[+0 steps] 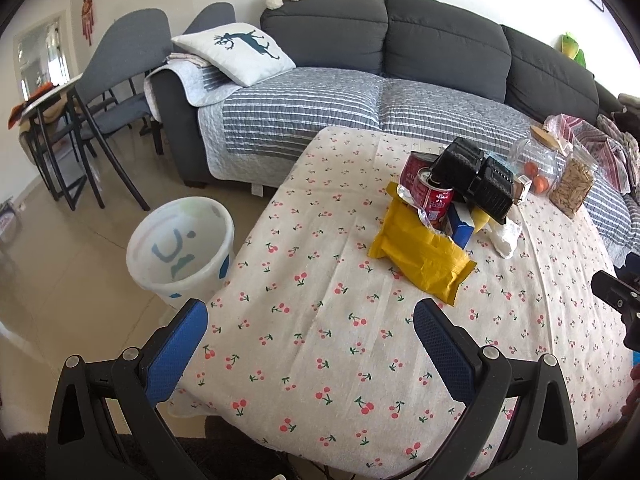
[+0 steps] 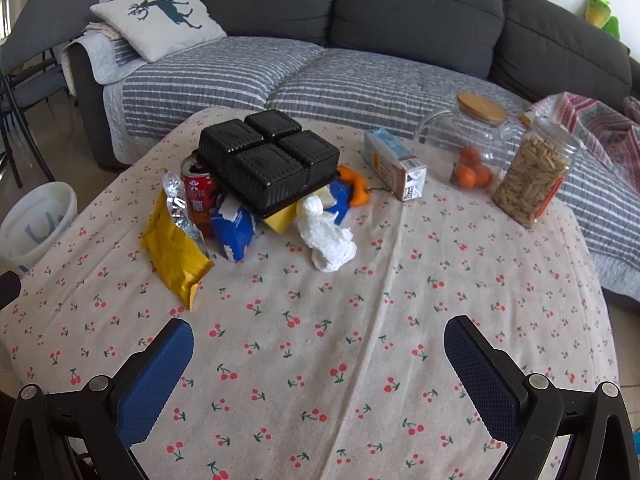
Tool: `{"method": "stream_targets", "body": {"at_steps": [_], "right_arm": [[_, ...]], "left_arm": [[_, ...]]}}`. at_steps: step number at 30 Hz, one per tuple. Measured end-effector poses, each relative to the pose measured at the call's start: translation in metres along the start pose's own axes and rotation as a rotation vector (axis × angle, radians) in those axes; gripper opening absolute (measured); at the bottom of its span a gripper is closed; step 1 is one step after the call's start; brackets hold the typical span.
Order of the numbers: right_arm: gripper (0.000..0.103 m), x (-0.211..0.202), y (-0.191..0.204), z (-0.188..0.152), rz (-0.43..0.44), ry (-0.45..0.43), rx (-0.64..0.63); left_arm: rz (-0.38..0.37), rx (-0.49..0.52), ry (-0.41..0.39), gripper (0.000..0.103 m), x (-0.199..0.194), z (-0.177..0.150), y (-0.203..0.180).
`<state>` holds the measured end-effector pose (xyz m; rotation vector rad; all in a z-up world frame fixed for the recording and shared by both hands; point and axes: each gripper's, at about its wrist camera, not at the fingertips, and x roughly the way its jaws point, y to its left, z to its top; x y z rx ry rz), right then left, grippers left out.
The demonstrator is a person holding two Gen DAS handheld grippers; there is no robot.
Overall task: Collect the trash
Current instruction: 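Grasp the yellow wrapper with the left tool while the right tool grasps the black tray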
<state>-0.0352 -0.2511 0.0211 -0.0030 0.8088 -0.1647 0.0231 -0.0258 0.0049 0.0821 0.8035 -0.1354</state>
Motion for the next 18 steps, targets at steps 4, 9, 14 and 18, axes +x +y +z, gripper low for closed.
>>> {"method": "stream_targets", "body": {"at_steps": [4,9,14,18], "right_arm": [[0.103,0.010,-0.011,0.021,0.045,0.056,-0.002],[0.103,0.036,-0.025,0.041,0.106,0.157,0.002],[0.103,0.061,-0.049,0.045,0.095,0.185,0.034],[0.103,0.086,-0.067,0.046,0.103,0.251,0.088]], "left_arm": [[-0.058,0.052,0.084,0.103,0.020,0.026,-0.006],[-0.112,0.181,0.168,0.103,0.052,0.050,-0.030],[-0.220,0.146,0.270,0.103,0.093,0.067,-0.050],[-0.273,0.148,0.321,0.098,0.131,0.071,-0.074]]}}
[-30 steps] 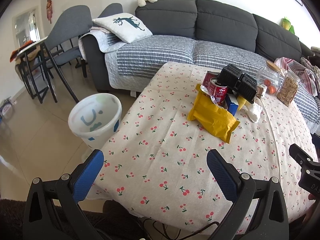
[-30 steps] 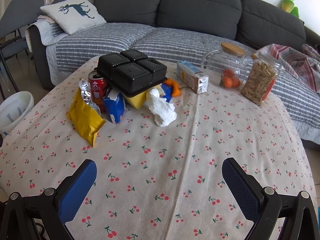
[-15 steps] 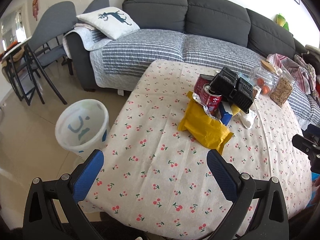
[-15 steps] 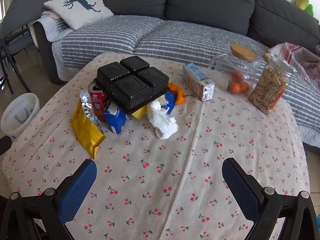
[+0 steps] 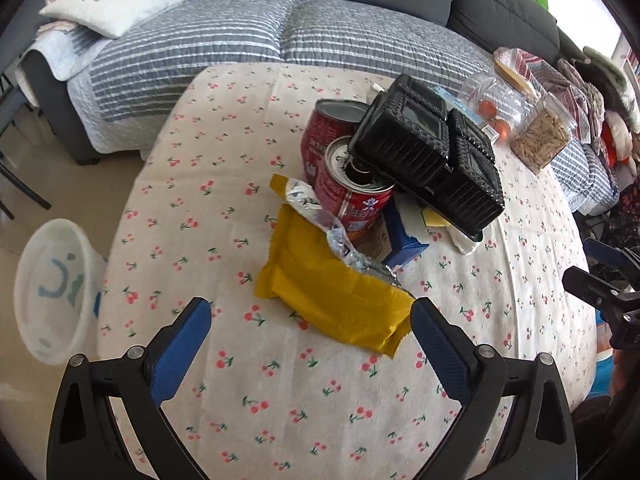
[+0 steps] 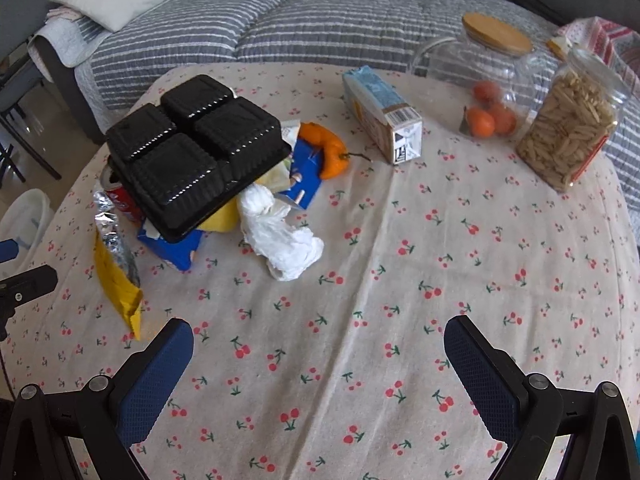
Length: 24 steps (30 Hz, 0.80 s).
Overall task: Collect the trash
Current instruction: 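Grasp the yellow wrapper with the left tool while the right tool grasps the black tray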
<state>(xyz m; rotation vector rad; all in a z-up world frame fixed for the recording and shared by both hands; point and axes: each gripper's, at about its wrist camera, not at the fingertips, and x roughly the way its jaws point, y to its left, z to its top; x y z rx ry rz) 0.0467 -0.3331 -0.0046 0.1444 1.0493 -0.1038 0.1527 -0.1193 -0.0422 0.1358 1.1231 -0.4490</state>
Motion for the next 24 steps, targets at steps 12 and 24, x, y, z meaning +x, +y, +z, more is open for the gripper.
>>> {"method": "stream_targets", "body": {"at_steps": [12,24], "right_arm": [[0.103,0.034,-0.007,0.025,0.058,0.055,0.039],[0.103,0.039,0.031,0.063,0.158,0.043,0.021]], "left_arm": [[-0.019,0.035,0.100,0.002,0.040,0.013,-0.001],[-0.025,-0.004,0.056,0.002,0.010,0.019,0.054]]}}
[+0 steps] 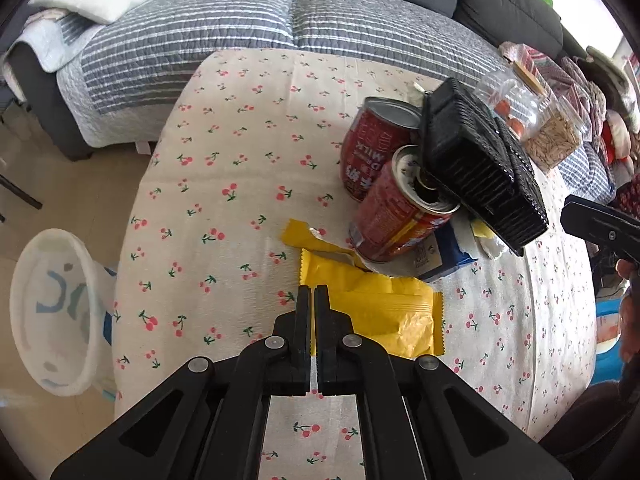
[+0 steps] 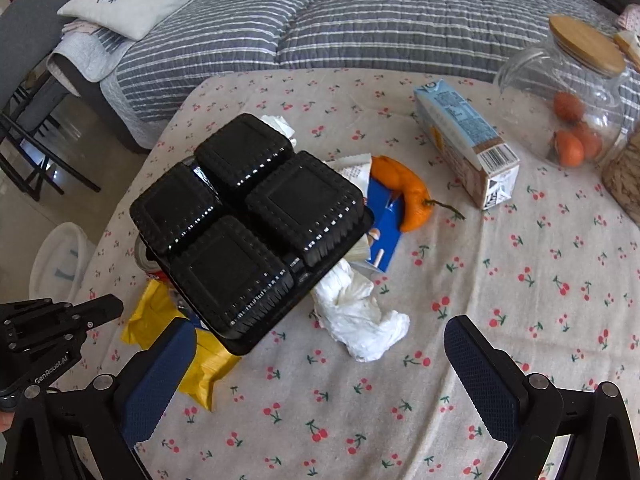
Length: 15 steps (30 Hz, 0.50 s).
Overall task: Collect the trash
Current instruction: 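Grasp the yellow wrapper with the left tool while the right tool grasps the black tray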
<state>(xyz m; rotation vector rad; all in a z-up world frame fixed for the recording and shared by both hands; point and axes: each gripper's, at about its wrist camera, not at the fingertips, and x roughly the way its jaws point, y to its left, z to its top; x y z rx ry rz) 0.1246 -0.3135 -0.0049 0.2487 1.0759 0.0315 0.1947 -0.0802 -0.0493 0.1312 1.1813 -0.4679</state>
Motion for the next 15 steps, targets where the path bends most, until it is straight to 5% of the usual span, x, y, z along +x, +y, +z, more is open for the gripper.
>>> {"method": "stream_targets", "body": {"at_steps": [3,5,6,10,13,15], "right_arm": [[0.098,0.007,0.006,0.008,0.045,0.004,0.026],[0.097,0.014,0.008,0.014,0.066,0.016,0.045],[0.096,0.018,0.009,0.017,0.080,0.024,0.058],[0.091,0.032,0.013,0.026,0.122,0.059,0.097],[0.066,0.039,0.009,0.026,0.191,0.075,0.128],[0.063,0.038,0.004,0.023,0.214,0.082,0.146]], "left_arm": [[0.032,-0.026,0.041,0.016,0.003,0.003,0.014],[0.062,-0.051,0.055,0.053,0.003,0.003,0.026],[0.070,-0.066,0.049,0.059,0.002,0.003,0.032],[0.066,-0.093,0.027,0.063,-0.004,0.003,0.043],[0.053,-0.080,0.039,0.064,-0.002,0.001,0.040],[0.029,-0.074,0.055,0.064,0.004,0.001,0.037]]}}
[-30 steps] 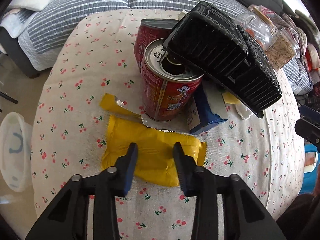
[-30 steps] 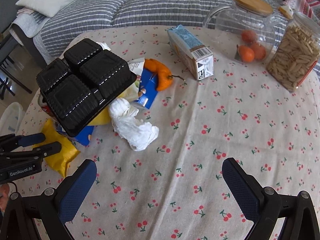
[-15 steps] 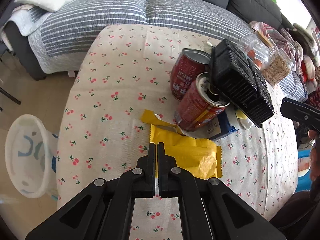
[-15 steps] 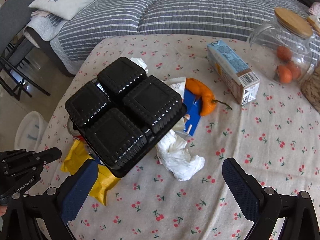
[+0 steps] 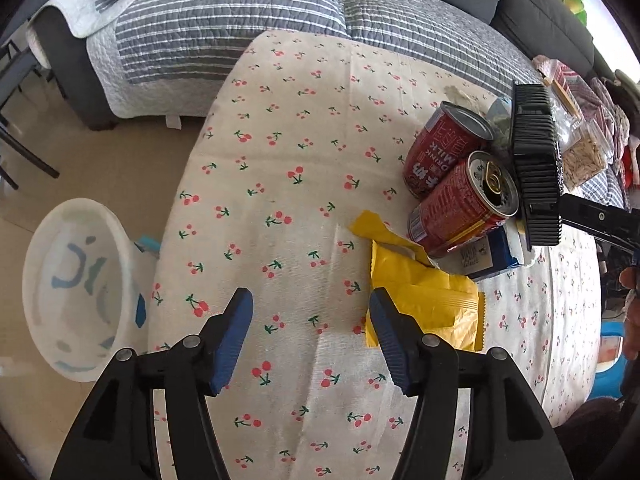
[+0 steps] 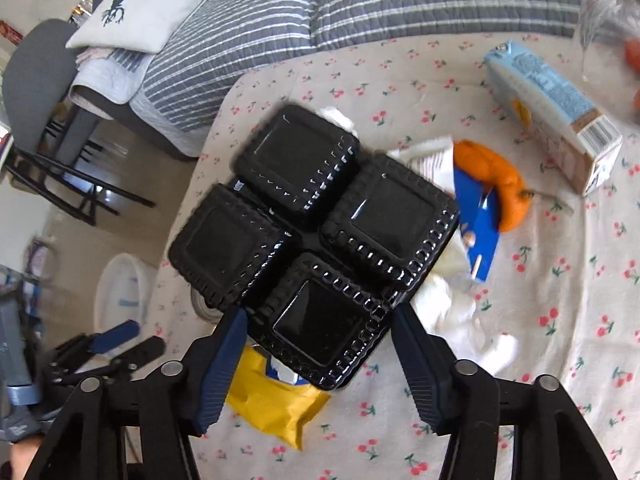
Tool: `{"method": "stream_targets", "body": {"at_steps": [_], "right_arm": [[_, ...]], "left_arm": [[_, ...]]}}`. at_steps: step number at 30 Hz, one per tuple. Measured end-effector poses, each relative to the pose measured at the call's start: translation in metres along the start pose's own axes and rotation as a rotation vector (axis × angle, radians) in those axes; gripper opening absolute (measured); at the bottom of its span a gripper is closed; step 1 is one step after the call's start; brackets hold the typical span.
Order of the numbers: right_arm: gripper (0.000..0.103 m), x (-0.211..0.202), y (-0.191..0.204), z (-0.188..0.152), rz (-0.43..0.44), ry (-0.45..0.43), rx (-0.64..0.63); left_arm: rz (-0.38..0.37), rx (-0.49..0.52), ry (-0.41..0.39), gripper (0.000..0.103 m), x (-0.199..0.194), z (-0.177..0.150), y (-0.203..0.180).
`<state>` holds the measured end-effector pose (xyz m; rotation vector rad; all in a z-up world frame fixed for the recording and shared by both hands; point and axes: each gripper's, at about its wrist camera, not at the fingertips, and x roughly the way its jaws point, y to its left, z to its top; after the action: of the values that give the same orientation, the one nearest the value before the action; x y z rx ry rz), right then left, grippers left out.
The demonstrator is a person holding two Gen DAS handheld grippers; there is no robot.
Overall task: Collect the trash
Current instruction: 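Grasp the yellow wrapper with the left tool while the right tool grasps the black tray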
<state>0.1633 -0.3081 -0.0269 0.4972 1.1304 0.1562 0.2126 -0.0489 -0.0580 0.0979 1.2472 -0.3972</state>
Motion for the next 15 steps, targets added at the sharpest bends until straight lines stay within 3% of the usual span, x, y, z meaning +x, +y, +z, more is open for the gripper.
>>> {"method": "stream_targets", "body": {"at_steps": [1,3,9,12,13,15], "right_arm": [[0.063,-0.001,-0.001,-0.002,-0.019,0.000,-0.009],[0.011,-0.004,-0.005,-0.008,-0.051,0.008,-0.023],[0.015,-0.027,-0.033,-0.028,-0.101,-0.011,-0.013],[0.017,-0.034,-0.048,-0.041,-0.104,-0.013,0.005],[0.022,-0.036,-0.053,-0.044,-0.113,-0.013,0.007],[0.049,-0.038,-0.062,-0.048,-0.125,-0.012,0.021]], "left_arm": [[-0.013,0.002,0.006,0.064,0.003,0.000,-0.002],[-0.037,0.009,0.019,0.064,0.010,0.001,-0.009],[-0.076,0.054,0.085,0.064,0.045,0.002,-0.038],[-0.065,0.085,0.060,0.065,0.049,0.002,-0.052],[-0.066,0.096,0.065,0.065,0.051,0.001,-0.057],[-0.017,0.151,0.051,0.055,0.052,-0.005,-0.070]]}}
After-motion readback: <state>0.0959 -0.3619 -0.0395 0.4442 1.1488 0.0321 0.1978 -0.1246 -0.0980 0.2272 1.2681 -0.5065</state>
